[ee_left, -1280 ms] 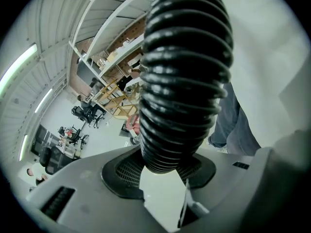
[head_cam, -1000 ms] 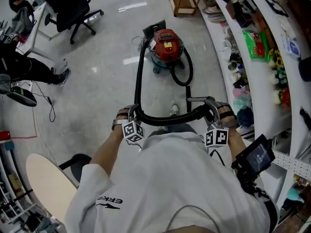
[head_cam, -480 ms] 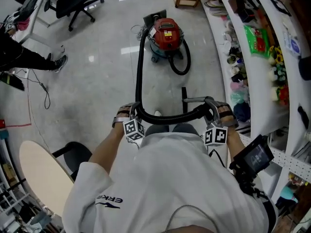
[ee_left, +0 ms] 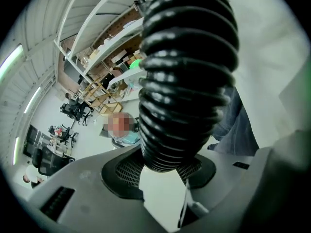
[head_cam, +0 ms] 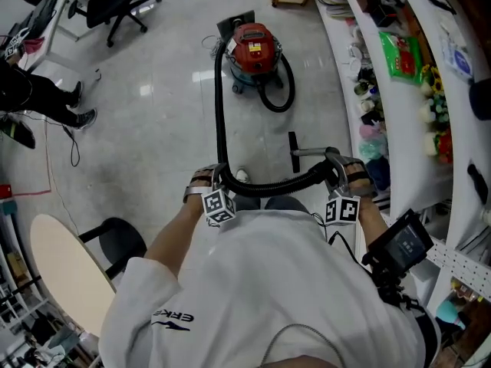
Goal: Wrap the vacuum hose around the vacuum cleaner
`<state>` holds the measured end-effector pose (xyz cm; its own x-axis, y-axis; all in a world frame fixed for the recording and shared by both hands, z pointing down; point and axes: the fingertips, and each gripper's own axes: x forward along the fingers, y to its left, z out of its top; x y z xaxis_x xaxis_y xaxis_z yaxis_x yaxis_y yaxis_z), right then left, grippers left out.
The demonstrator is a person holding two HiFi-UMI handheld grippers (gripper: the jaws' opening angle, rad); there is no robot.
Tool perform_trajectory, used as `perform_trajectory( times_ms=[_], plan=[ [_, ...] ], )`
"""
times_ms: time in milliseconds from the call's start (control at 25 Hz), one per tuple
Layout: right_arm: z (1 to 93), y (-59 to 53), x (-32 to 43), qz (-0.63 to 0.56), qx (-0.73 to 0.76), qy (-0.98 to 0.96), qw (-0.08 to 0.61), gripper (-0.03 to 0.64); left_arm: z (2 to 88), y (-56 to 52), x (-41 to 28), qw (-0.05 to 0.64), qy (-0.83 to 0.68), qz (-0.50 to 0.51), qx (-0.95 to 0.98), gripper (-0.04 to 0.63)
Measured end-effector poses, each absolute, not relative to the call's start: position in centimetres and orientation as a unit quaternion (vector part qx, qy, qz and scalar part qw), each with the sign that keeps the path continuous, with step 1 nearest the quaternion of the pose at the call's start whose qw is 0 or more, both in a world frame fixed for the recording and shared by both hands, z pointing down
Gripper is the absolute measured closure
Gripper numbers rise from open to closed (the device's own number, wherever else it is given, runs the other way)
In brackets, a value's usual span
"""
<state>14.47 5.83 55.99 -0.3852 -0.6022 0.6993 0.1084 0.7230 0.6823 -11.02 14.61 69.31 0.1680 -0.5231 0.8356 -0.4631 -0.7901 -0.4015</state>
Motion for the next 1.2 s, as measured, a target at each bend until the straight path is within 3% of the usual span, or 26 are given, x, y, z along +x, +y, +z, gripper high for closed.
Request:
perform_trajectory(
  times_ms=[560,1200],
  plan=[
    [63.9,6.1,22.4,-0.289,0.177,-0.755,0.561,0.443,71.2,14.5,-6.5,0.02,0.308,-0.598,-0.739,0.423],
    [65.3,7.6,21.5,-0.268,0.197,-0.752,0.569,0.443,72.4,15.1,-8.5,0.014,0.278,-0.636,-0.72,0.42]
  ],
)
